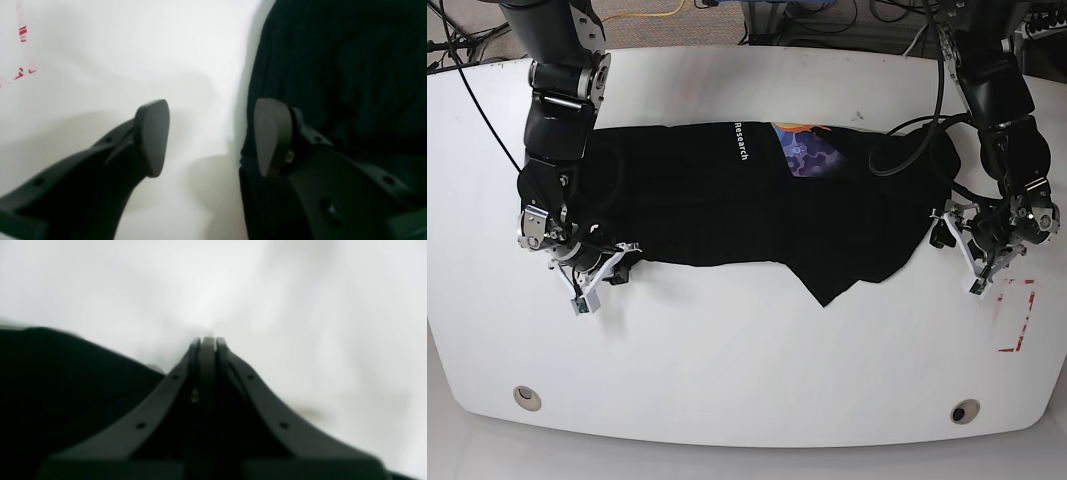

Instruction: Fold the T-shirt properly

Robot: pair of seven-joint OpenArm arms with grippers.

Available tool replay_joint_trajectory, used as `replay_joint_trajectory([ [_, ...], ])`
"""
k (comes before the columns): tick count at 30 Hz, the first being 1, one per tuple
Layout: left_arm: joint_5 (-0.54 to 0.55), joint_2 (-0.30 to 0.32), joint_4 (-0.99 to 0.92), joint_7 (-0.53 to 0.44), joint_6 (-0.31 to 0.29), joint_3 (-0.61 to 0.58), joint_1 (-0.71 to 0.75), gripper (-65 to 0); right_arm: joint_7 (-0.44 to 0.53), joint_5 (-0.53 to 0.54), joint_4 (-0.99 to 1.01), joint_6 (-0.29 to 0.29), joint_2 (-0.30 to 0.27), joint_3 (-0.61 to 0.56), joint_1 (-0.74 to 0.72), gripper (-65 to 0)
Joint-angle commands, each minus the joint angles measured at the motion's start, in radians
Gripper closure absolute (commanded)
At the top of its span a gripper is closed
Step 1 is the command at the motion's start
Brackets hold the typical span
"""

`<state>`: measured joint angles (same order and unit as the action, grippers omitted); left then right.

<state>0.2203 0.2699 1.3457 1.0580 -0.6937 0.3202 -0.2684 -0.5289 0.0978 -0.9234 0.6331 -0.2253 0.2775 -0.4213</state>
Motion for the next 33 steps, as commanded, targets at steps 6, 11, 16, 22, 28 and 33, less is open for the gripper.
replay_joint_trajectory([
  [6, 0.009, 0.015, 0.018, -0.015, -0.004, 0.001, -0.024, -37.8, -0.052, 0.015, -0.161, 0.004, -0.007, 0.002, -0.006, 0.0],
  [11, 0.009, 0.015, 0.018, -0.015, -0.004, 0.001, -0.024, -37.8, -0.053, 0.015, -0.159, 0.004, -0.007, 0.007, -0.004, -9.5],
  [16, 0.009, 0.015, 0.018, -0.015, -0.004, 0.001, -0.024, -37.8, -0.053, 0.015, -0.159, 0.004, -0.007, 0.004, -0.004, -3.0],
  [22, 0.009, 0.015, 0.018, -0.015, -0.004, 0.001, -0.024, -37.8, -0.053, 0.015, -0.156, 0.003, -0.007, 0.006, -0.004, -10.9],
  [28, 0.009, 0.015, 0.018, -0.015, -0.004, 0.001, -0.024, -37.8, -0.032, 0.015, -0.153, 0.001, -0.007, 0.007, -0.004, -29.6],
  [33, 0.009, 0.015, 0.018, -0.015, -0.004, 0.001, -0.024, -37.8, 0.014, 0.015, -0.067, -0.035, -0.007, 0.002, -0.014, -30.3],
])
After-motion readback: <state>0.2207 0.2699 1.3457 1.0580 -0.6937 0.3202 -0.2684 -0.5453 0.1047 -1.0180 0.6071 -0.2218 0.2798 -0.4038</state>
